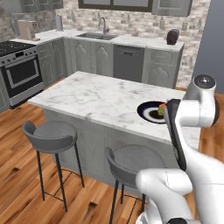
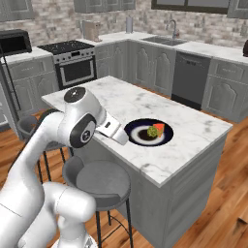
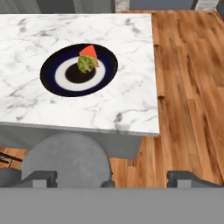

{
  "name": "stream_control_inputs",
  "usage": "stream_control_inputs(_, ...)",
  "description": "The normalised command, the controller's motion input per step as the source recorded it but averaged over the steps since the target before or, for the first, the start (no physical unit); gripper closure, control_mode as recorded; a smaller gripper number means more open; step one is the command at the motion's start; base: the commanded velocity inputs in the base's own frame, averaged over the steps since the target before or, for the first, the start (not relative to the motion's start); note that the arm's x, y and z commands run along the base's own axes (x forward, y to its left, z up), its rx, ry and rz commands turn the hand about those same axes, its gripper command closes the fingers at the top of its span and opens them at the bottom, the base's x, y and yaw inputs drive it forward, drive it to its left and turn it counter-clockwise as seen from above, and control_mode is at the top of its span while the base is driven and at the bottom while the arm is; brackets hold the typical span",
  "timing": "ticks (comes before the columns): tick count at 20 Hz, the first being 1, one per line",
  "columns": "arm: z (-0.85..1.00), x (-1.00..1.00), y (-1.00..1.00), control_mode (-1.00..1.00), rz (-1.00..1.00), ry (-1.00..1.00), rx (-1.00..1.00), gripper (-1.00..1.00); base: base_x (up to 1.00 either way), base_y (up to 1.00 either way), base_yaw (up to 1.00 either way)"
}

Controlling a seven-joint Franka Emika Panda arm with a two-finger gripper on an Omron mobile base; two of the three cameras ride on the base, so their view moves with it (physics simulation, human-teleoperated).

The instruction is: Take the cheese, fish, and broccoli from the fridge and place them on the plate on the dining counter to create an appetizer plate.

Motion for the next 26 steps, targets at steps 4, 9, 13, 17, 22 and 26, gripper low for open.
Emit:
stream_control_inputs(4,0.08,-0.76,0.25,-1.00,0.10,0.01,0.00,-1.00,0.00,0.00,0.00)
stream_control_inputs(9,0.00,-0.14,0.24,-1.00,0.25,0.00,0.00,-1.00,0.00,0.00,0.00)
stream_control_inputs(13,-0.02,0.04,0.01,-1.00,0.08,0.00,0.00,-1.00,0.00,0.00,0.00)
stream_control_inputs(17,0.00,0.00,0.00,1.00,0.00,0.00,0.00,-1.00,-0.53,0.02,0.11)
stream_control_inputs(22,0.00,0.00,0.00,1.00,0.00,0.00,0.00,-1.00,-1.00,0.48,0.22)
stream_control_inputs(26,0.00,0.00,0.00,1.00,0.00,0.00,0.00,-1.00,-0.98,0.80,0.35)
